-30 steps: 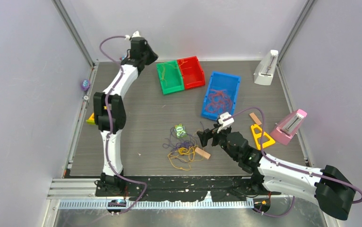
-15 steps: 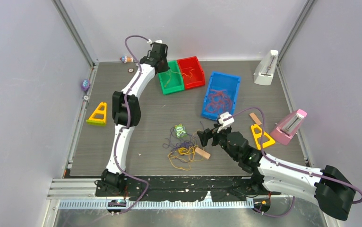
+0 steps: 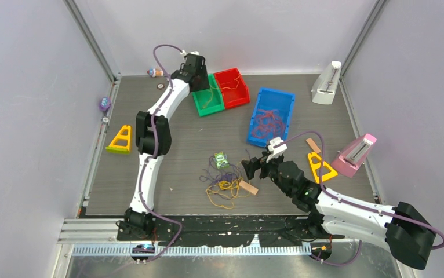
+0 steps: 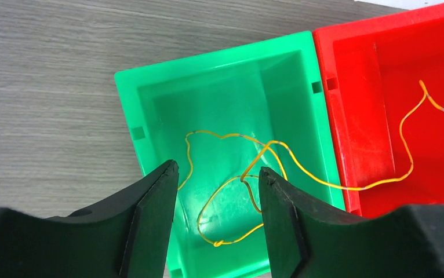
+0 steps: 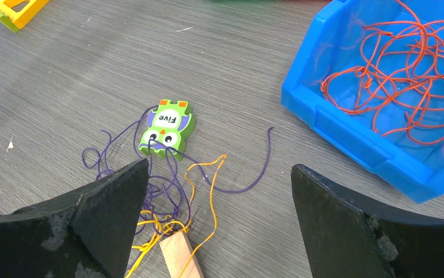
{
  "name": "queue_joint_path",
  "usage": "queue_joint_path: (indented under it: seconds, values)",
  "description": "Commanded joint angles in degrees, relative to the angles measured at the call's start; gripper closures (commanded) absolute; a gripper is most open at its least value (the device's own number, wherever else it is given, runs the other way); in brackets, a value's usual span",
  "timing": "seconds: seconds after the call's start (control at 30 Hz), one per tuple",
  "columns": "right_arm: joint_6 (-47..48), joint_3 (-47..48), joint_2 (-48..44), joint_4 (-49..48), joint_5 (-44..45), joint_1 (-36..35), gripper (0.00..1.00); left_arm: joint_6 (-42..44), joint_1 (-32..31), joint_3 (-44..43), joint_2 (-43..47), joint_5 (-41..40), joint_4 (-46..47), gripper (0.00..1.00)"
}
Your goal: Untangle the cables
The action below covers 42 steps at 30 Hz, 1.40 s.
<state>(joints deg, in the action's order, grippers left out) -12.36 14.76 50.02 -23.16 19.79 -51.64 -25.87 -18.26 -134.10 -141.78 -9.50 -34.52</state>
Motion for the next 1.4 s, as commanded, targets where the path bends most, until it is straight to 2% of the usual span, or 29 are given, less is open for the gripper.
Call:
queue_joint_path:
  seconds: [0.0,0.2,0.3,0.47,0.63,0.73,0.97,1.0,1.07,1.17,1.37]
  values:
    - [-0.4,0.1,-0.2,-3.3,0.1,0.1,0.03,1.8,0.3,2.3,7.2,-5.2,0.5,0.45]
    - [-0.3,0.2,-0.3,-3.3,-0.1,0.2,0.03,1.9,0.2,9.3,12.0,-2.9,5.4,0.41]
    - [-0.3,0.2,-0.3,-3.2,-0.1,0.2,0.03,2.4,0.2,10.4,13.3,-5.6,4.5,0.41]
    - [-0.3,0.0,-0.6,-3.1,-0.2,0.2,0.03,2.2,0.3,7.6,10.9,-7.1,0.9,0.35]
    - [-0.3,0.0,-0.8,-3.1,-0.2,0.2,0.03,1.2,0.5,-0.8,3.8,-4.7,-5.4,0.34]
    - [-0.3,-0.1,-0.9,-3.1,-0.1,0.3,0.03,0.4,0.8,-1.8,1.7,-3.5,-6.7,0.36]
    - [-0.4,-0.2,-1.2,-3.1,-0.2,0.4,0.03,-2.0,2.6,-1.6,1.1,-1.0,-10.0,0.51]
    - [-0.4,-0.2,-1.2,-3.1,-0.2,0.4,0.03,-1.8,2.7,-1.3,1.4,-0.9,-10.3,0.62]
    - [-0.4,-0.3,-1.2,-3.1,-0.2,0.4,0.03,-1.0,2.9,-0.1,2.4,-0.4,-10.3,0.98]
    - [-0.4,-0.3,-1.2,-3.1,-0.2,0.4,0.03,-0.3,2.9,6.0,8.2,-1.5,-7.7,1.0]
    - [-0.4,-0.3,-1.3,-3.1,-0.2,0.5,0.02,-1.3,3.0,32.6,26.2,-4.8,2.4,1.0]
